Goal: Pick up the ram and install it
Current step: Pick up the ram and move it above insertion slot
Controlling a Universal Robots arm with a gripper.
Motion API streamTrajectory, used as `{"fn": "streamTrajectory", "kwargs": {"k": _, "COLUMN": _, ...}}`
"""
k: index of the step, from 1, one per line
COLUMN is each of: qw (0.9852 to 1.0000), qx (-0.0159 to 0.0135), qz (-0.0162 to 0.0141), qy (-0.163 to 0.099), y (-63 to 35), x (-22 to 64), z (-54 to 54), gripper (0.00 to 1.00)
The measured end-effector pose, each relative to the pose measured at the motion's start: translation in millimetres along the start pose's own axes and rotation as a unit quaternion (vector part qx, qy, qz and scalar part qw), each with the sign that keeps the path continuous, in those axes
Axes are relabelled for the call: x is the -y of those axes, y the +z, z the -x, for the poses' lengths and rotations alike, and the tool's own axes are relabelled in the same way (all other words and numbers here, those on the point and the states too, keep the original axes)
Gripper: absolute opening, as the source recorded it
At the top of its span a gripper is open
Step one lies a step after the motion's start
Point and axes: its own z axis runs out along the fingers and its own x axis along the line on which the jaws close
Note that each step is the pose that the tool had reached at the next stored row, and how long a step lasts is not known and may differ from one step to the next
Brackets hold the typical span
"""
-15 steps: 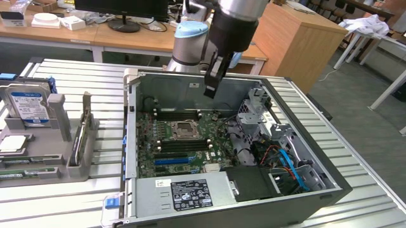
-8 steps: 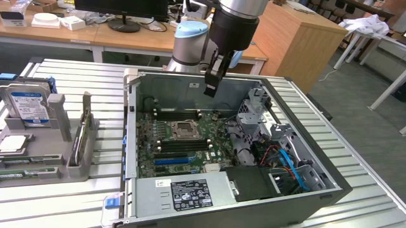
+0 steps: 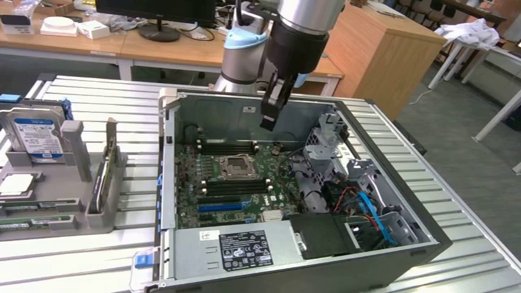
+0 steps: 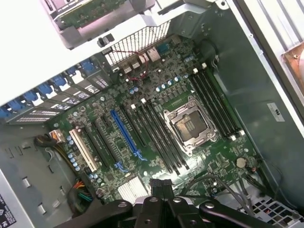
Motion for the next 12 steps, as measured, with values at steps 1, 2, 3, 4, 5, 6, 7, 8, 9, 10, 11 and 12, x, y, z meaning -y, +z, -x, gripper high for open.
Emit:
{"fn": "streamTrajectory", "kwargs": {"k": 1, "qw": 1.0, "qx": 0.0, "qz": 0.0, "qy": 0.0, "y": 1.8, "x": 0.1, "z": -0.1, "gripper": 0.1}}
{"fn": "streamTrajectory", "kwargs": {"k": 2, "qw": 1.0, "qx": 0.0001, "qz": 0.0, "qy": 0.0, "y": 3.6, "x": 0.1, "z": -0.2, "gripper": 0.1}}
{"fn": "streamTrajectory", "kwargs": {"k": 3, "qw": 1.0, "qx": 0.0, "qz": 0.0, "qy": 0.0, "y": 5.4, "x": 0.2, "z": -0.3, "gripper": 0.1}}
{"fn": "streamTrajectory", "kwargs": {"k": 4, "qw": 1.0, "qx": 0.0001, "qz": 0.0, "qy": 0.0, "y": 7.2, "x": 0.3, "z": -0.4, "gripper": 0.1}}
{"fn": "streamTrajectory", "kwargs": {"k": 5, "qw": 1.0, "qx": 0.0001, "qz": 0.0, "qy": 0.0, "y": 9.1, "x": 0.4, "z": -0.4, "gripper": 0.1}}
{"fn": "streamTrajectory", "kwargs": {"k": 6, "qw": 1.0, "qx": 0.0001, "qz": 0.0, "qy": 0.001, "y": 11.0, "x": 0.5, "z": -0.5, "gripper": 0.1}}
{"fn": "streamTrajectory", "kwargs": {"k": 7, "qw": 1.0, "qx": 0.0, "qz": 0.0, "qy": 0.001, "y": 12.7, "x": 0.5, "z": -0.6, "gripper": 0.1}}
{"fn": "streamTrajectory", "kwargs": {"k": 8, "qw": 1.0, "qx": 0.0001, "qz": 0.0, "qy": 0.001, "y": 14.5, "x": 0.6, "z": -0.7, "gripper": 0.1}}
{"fn": "streamTrajectory", "kwargs": {"k": 9, "qw": 1.0, "qx": 0.0, "qz": -0.0001, "qy": 0.001, "y": 16.3, "x": 0.7, "z": -0.8, "gripper": 0.1}}
{"fn": "streamTrajectory", "kwargs": {"k": 10, "qw": 1.0, "qx": 0.0001, "qz": -0.0001, "qy": 0.002, "y": 18.1, "x": 0.8, "z": -0.9, "gripper": 0.1}}
{"fn": "streamTrajectory", "kwargs": {"k": 11, "qw": 1.0, "qx": 0.0002, "qz": -0.0001, "qy": 0.002, "y": 19.9, "x": 0.9, "z": -1.0, "gripper": 0.1}}
{"fn": "streamTrajectory", "kwargs": {"k": 12, "qw": 1.0, "qx": 0.0002, "qz": -0.0001, "qy": 0.003, "y": 21.8, "x": 0.9, "z": -1.1, "gripper": 0.1}}
